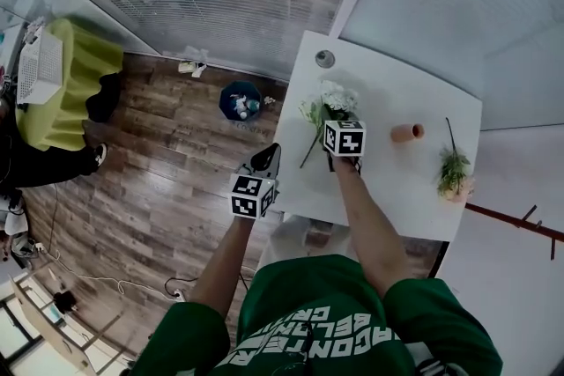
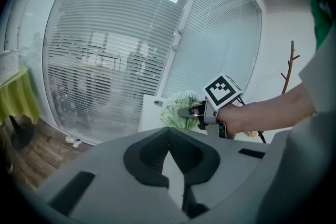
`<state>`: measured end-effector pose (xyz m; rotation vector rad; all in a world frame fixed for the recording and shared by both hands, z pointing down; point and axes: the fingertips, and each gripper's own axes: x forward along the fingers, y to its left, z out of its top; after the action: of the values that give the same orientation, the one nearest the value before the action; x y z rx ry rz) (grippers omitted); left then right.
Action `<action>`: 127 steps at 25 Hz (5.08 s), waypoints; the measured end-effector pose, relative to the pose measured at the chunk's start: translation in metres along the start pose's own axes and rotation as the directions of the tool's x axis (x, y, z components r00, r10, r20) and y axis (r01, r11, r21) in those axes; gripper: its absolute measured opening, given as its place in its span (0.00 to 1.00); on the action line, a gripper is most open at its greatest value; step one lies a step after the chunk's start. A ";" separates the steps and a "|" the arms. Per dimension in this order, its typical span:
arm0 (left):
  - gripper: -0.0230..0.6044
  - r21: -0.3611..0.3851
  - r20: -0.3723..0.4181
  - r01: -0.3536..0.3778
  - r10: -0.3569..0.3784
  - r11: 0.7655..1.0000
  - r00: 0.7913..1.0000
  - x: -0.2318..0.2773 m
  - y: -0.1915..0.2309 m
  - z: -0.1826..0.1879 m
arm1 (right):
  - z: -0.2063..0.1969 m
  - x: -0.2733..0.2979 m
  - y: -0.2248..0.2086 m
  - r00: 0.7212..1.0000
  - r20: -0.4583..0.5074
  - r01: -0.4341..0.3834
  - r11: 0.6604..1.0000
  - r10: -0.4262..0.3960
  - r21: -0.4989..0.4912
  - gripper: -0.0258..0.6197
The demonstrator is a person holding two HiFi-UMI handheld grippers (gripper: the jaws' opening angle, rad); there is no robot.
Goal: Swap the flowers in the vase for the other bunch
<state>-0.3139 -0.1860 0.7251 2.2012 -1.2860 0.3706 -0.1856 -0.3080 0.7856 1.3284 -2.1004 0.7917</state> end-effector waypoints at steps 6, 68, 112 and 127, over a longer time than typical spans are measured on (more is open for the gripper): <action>0.05 0.037 0.028 0.028 -0.029 0.999 0.999 -0.003 -0.027 0.017 | 0.040 -0.049 -0.004 0.990 0.144 -0.007 1.000 0.011 -0.024 0.10; 0.05 0.395 0.145 0.231 -0.309 0.889 0.940 0.104 -0.310 0.203 | 0.216 -0.374 -0.229 0.773 0.615 0.297 0.946 -0.157 -0.132 0.10; 0.05 0.311 0.075 0.244 -0.279 0.919 0.957 0.167 -0.250 0.089 | 0.075 -0.213 -0.210 0.867 0.492 0.243 0.928 -0.077 -0.283 0.10; 0.05 0.275 0.098 0.226 -0.261 0.935 0.960 0.141 -0.245 0.096 | 0.050 -0.206 -0.193 0.902 0.427 0.205 0.934 -0.063 -0.294 0.11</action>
<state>-0.0354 -0.2486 0.6379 2.6144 -1.0598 0.3147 0.0630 -0.2850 0.6457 1.5237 -2.2910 0.0811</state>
